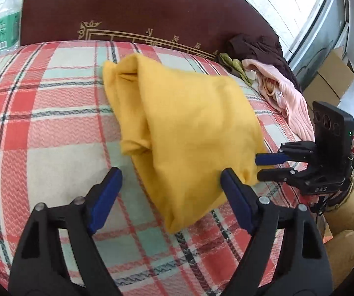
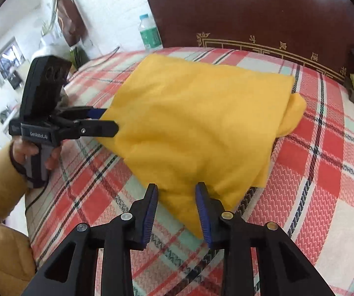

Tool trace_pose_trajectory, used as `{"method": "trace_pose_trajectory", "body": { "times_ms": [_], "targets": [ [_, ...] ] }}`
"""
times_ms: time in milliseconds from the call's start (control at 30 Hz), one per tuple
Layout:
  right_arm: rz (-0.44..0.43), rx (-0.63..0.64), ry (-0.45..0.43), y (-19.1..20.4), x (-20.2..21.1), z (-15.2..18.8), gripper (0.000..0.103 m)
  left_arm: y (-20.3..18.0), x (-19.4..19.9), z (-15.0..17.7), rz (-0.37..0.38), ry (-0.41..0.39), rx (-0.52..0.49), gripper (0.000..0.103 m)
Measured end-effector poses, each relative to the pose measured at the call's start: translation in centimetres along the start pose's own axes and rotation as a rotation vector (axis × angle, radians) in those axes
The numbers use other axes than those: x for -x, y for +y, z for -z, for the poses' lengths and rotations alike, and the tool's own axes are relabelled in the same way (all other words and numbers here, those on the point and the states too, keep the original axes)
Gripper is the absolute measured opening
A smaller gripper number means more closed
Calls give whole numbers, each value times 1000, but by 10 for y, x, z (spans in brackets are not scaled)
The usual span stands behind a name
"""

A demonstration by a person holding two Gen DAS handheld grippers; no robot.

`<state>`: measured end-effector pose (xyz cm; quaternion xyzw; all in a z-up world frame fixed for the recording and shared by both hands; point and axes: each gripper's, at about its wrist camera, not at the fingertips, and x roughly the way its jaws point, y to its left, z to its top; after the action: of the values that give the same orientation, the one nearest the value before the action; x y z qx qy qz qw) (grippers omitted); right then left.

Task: Fold clothes
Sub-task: 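Grasp the folded T-shirt with the left gripper and lift it off the bed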

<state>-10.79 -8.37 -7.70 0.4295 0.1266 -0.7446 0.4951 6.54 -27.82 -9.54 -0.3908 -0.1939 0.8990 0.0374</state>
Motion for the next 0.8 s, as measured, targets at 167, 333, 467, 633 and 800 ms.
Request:
{"method": "trace_pose_trajectory", "body": {
  "times_ms": [167, 333, 467, 633, 800],
  "targets": [
    [67, 16, 12, 0, 4, 1, 6, 2, 6, 2, -73, -4, 8, 76],
    [-44, -97, -28, -15, 23, -2, 32, 15, 21, 1, 24, -28, 119, 84],
    [-75, -282, -114, -53, 37, -5, 79, 30, 27, -3, 133, -43, 231, 88],
    [-149, -459, -132, -93, 14, -18, 83, 29, 2, -11, 196, 37, 258, 88],
    [-211, -451, -146, -101, -21, -42, 83, 23, -15, -21, 268, 71, 276, 97]
  ]
}}
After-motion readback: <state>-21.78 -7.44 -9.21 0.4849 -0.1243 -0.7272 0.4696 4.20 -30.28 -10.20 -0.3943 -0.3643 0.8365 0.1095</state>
